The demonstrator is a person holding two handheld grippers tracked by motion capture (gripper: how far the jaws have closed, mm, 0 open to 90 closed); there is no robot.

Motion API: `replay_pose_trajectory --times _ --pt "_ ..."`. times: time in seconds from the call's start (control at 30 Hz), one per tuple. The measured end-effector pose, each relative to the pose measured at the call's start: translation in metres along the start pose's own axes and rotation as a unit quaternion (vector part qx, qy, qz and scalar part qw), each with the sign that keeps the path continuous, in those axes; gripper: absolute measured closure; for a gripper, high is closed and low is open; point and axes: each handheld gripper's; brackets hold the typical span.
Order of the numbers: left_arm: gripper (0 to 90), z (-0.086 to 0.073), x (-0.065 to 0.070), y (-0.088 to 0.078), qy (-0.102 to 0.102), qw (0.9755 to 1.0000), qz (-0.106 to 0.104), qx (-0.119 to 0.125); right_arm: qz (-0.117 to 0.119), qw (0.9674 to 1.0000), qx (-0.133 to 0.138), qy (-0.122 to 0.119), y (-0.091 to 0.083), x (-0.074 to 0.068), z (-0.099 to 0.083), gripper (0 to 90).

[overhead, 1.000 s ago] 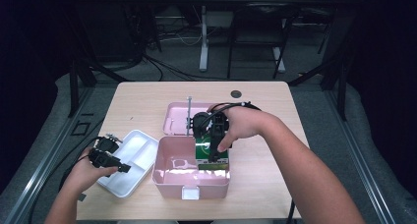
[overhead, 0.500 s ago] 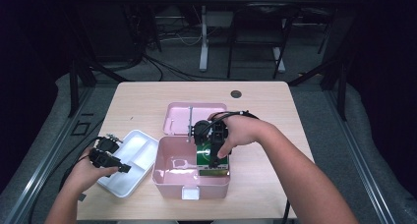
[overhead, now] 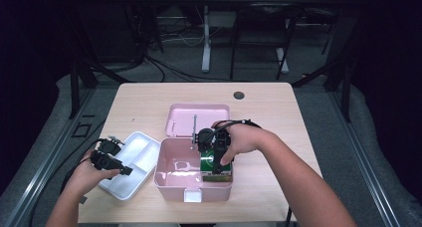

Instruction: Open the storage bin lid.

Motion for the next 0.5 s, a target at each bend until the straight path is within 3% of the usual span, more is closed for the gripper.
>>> replay_pose_trajectory --times 0.5 --pt "40.9 0.000 0.000 0.001 -0.001 1.0000 -0.001 -0.002 -0.001 1.0000 -0.002 0.003 0.017 0.003 -0.001 15.4"
Point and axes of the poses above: each handheld gripper's, and its own axes: y roughly forward along the jaws, z roughly out of its top, x roughly to its right, and after that the axes turned 15 degrees about y, right-handed
